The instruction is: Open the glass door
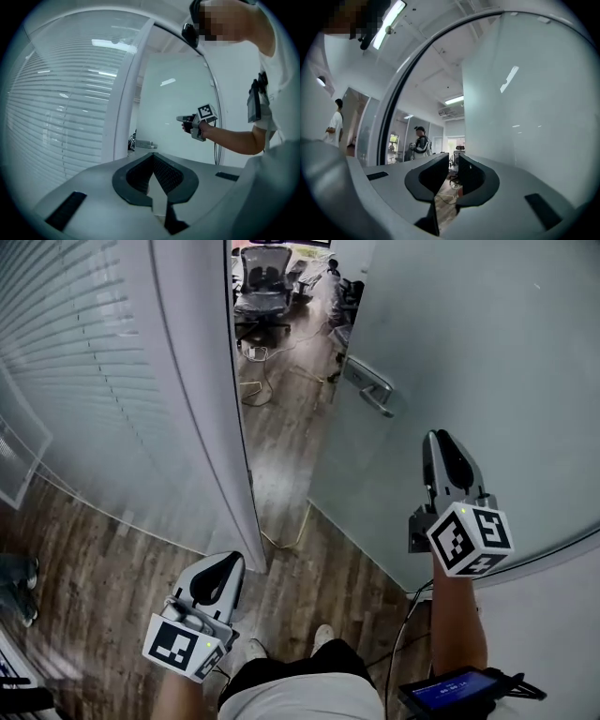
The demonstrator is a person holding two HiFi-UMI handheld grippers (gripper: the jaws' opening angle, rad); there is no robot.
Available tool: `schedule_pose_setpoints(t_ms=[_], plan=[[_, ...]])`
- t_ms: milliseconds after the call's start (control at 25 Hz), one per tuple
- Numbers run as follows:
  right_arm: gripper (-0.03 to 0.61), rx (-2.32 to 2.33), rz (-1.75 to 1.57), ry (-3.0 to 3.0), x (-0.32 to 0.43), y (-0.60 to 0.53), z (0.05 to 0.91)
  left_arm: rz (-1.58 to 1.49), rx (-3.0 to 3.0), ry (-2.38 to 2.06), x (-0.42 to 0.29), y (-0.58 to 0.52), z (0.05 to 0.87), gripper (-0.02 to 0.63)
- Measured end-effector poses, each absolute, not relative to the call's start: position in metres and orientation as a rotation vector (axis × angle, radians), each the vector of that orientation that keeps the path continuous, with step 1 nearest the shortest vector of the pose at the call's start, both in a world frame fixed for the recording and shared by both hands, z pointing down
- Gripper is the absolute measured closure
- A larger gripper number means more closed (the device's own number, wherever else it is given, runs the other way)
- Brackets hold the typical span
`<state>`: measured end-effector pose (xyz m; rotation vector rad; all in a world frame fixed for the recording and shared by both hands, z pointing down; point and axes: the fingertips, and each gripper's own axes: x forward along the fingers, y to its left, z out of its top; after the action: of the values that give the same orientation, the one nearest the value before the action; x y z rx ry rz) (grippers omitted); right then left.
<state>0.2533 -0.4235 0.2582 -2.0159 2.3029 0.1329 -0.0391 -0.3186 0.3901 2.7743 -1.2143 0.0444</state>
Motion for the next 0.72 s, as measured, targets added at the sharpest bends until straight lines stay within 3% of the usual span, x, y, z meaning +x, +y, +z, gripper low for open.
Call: schedule_pose_setpoints(t_ms=[240, 720], plan=[[0.574, -2.004, 0.214, 2.21, 0.204, -0.307, 0.247, 0.022, 2.844, -1.089, -0.064, -0.286, 0.397, 0.614], [0.575, -1.998, 0.165, 2.34, 0.118, -0.218, 0.265, -0.002, 2.847, -1.008, -0.091, -0.254, 0.362, 0.614]])
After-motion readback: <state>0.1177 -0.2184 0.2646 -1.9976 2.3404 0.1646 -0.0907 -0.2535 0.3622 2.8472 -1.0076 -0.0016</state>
